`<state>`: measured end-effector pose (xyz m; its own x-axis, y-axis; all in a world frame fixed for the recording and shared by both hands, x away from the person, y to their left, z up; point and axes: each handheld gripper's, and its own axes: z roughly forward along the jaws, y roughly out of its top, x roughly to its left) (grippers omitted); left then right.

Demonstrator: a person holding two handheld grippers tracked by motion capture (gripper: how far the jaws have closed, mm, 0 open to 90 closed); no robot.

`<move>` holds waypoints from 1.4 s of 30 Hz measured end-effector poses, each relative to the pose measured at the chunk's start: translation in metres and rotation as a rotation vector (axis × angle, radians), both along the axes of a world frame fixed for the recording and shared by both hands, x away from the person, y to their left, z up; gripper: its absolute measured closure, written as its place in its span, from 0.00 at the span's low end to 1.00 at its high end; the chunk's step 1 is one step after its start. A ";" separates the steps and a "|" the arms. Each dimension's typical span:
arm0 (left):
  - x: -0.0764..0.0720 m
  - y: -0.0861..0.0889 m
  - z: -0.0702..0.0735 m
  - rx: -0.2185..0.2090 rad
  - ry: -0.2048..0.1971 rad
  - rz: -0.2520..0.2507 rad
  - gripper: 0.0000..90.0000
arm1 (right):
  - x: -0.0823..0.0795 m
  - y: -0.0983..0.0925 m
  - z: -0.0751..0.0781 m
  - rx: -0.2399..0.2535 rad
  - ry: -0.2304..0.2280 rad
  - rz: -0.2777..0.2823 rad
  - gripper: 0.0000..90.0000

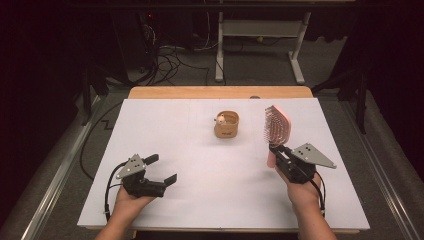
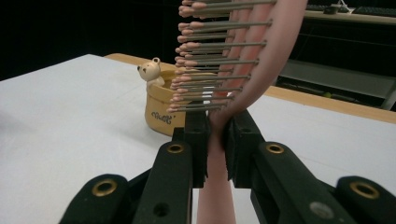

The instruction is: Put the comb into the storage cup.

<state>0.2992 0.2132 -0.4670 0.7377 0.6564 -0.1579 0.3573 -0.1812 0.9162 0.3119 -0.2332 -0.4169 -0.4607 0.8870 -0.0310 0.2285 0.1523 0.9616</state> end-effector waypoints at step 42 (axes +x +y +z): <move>0.003 -0.001 0.002 0.013 0.006 -0.039 0.00 | 0.055 0.035 0.018 0.051 -0.023 -0.014 0.91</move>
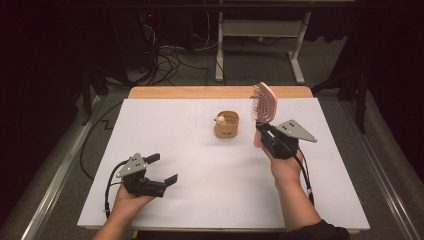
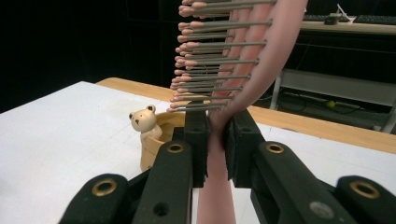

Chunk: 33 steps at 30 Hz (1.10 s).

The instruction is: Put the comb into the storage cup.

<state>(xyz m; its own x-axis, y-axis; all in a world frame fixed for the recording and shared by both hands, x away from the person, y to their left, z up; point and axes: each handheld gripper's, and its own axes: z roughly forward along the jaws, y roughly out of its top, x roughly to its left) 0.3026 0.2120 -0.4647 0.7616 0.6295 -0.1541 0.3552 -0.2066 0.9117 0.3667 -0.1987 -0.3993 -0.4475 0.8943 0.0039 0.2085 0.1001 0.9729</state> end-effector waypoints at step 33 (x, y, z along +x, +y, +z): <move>-0.002 0.000 -0.001 0.001 -0.006 -0.005 0.00 | 0.039 0.023 0.019 0.034 -0.028 -0.004 0.91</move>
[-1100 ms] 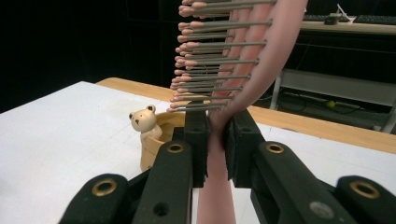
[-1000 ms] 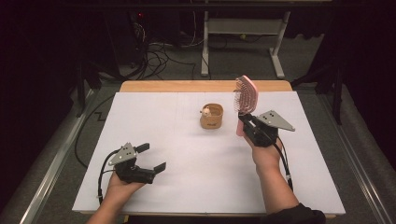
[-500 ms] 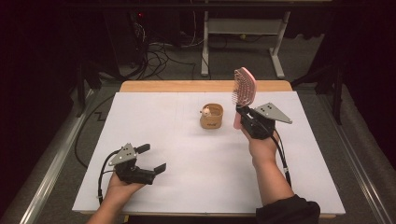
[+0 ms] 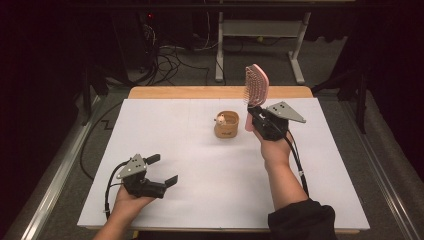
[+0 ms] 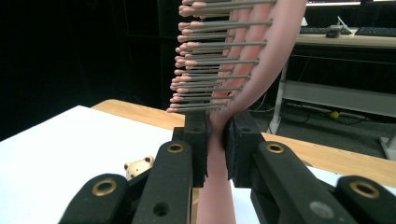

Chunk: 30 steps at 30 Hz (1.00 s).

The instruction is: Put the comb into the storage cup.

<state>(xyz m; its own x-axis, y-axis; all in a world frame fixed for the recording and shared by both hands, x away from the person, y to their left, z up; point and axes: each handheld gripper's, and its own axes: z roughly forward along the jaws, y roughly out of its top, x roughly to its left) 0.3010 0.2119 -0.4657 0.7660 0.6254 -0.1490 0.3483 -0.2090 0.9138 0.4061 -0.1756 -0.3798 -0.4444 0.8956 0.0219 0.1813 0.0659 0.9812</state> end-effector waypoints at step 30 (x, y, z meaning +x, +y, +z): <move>-0.003 0.003 0.001 -0.026 0.000 -0.004 0.00 | 0.036 0.042 -0.003 0.023 0.010 0.033 0.91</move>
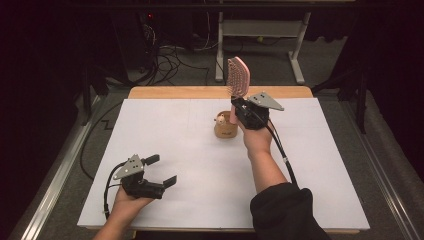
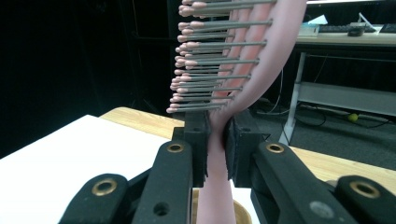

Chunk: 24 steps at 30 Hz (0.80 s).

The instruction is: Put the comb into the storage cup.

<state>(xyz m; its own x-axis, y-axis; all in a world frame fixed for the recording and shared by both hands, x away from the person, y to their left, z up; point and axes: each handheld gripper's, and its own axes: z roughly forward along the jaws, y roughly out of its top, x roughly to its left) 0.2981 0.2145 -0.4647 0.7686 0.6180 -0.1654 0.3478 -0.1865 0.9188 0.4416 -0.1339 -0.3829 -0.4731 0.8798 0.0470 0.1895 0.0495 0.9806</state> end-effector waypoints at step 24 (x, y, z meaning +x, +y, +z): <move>0.000 0.002 0.000 -0.006 0.001 0.002 0.00 | 0.020 0.005 -0.026 0.055 0.072 -0.027 0.91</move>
<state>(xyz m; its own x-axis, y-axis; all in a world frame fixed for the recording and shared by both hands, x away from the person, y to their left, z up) 0.2986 0.2166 -0.4649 0.7674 0.6184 -0.1693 0.3486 -0.1807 0.9197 0.4616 -0.1286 -0.4091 -0.4426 0.8875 0.1284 0.2600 -0.0101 0.9656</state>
